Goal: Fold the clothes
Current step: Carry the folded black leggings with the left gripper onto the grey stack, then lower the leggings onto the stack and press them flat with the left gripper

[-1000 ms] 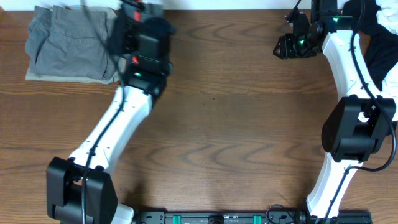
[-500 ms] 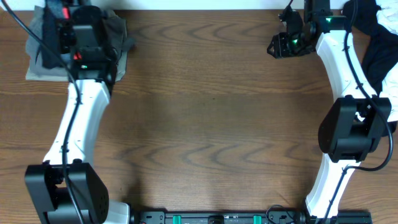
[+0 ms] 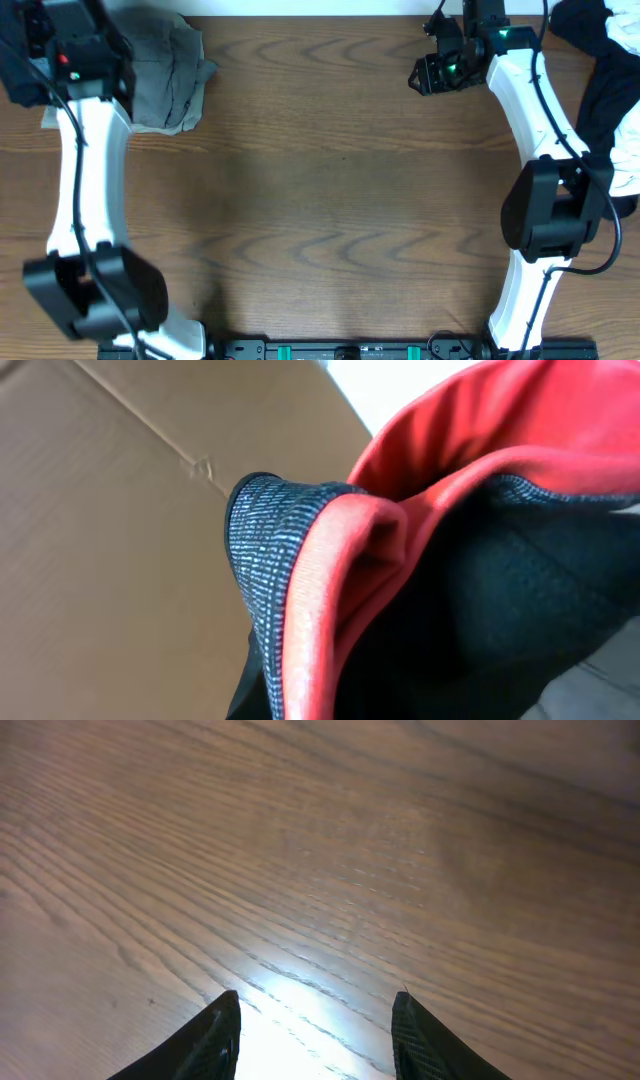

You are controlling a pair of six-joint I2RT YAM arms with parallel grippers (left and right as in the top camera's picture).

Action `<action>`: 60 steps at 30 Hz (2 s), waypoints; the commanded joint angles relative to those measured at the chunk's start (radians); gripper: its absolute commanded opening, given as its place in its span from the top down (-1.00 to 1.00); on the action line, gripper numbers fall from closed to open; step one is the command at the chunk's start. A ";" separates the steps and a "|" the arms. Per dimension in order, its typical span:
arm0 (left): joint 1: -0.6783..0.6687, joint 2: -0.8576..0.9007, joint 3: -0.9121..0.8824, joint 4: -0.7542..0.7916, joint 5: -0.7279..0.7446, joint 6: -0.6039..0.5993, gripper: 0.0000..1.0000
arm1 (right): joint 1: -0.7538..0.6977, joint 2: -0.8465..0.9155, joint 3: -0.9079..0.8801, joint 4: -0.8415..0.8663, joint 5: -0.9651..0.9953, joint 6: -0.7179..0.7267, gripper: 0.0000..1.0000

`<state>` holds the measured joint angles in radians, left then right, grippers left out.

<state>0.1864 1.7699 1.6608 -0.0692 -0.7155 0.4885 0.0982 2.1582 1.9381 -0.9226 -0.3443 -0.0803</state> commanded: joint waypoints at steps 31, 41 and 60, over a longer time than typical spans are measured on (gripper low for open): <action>0.092 0.414 0.223 0.170 0.159 0.008 0.88 | 0.013 -0.019 0.014 -0.022 0.007 -0.003 0.02; 0.044 0.480 0.223 -0.024 0.328 -0.172 0.88 | 0.014 -0.019 0.014 -0.027 0.007 -0.003 0.00; -0.100 0.478 0.209 -0.080 0.559 -0.401 -0.96 | 0.034 -0.019 0.014 -0.020 0.007 -0.003 -0.16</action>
<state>0.0834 2.2623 1.8545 -0.1520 -0.1703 0.1047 0.1230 2.1582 1.9381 -0.9470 -0.3397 -0.0803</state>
